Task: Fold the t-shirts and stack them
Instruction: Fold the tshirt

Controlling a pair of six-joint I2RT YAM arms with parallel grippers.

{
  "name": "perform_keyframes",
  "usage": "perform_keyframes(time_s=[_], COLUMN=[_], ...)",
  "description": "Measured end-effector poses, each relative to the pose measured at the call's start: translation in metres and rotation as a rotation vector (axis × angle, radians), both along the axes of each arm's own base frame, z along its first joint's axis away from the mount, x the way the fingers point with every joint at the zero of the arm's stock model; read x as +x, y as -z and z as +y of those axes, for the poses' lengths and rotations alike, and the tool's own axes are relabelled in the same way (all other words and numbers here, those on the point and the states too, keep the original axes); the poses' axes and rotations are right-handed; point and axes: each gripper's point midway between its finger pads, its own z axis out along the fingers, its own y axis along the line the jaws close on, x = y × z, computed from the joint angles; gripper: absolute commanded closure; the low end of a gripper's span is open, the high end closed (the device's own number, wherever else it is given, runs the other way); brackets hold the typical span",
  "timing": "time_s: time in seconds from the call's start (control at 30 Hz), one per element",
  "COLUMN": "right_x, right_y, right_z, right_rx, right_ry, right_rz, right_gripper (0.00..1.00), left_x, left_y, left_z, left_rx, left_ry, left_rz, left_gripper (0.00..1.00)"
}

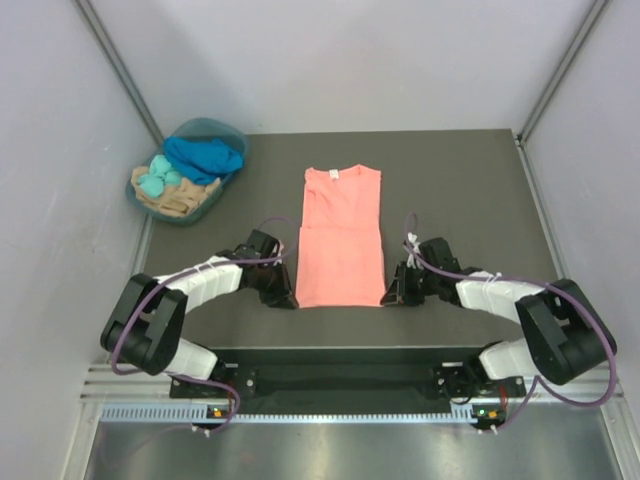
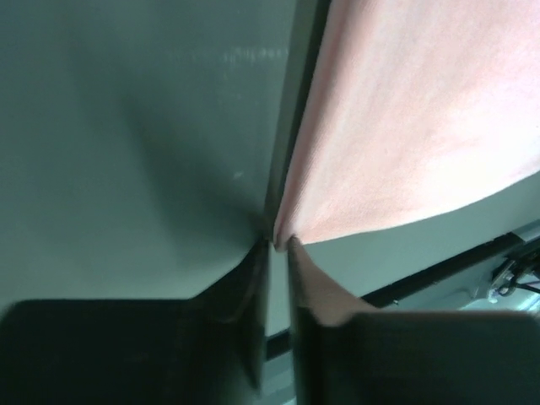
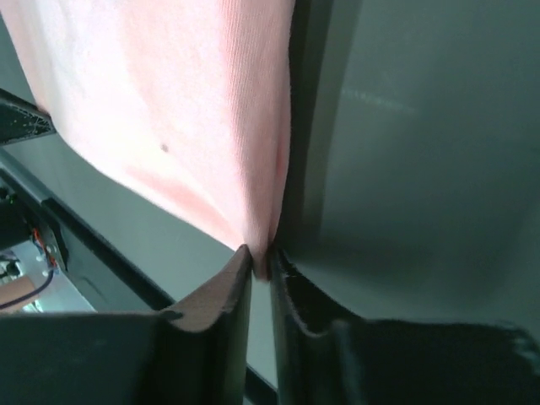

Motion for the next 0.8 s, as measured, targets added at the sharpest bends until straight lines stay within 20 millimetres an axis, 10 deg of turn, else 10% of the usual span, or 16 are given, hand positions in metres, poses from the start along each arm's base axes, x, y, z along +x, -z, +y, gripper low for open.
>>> perform_keyframes(time_s=[0.4,0.8], right_x=[-0.013,-0.013], right_y=[-0.008,-0.006], right_z=[0.003,0.005], right_rx=[0.04,0.061], right_ry=[0.006,0.01], right_rz=[-0.008,-0.017], right_gripper=[0.62,0.67], left_x=[-0.014,-0.017], left_y=[-0.005,0.001], left_z=[-0.004,-0.005], left_rx=[-0.032,-0.04], left_ry=[-0.016,-0.026], left_rz=[0.03,0.051], left_gripper=[0.59,0.81])
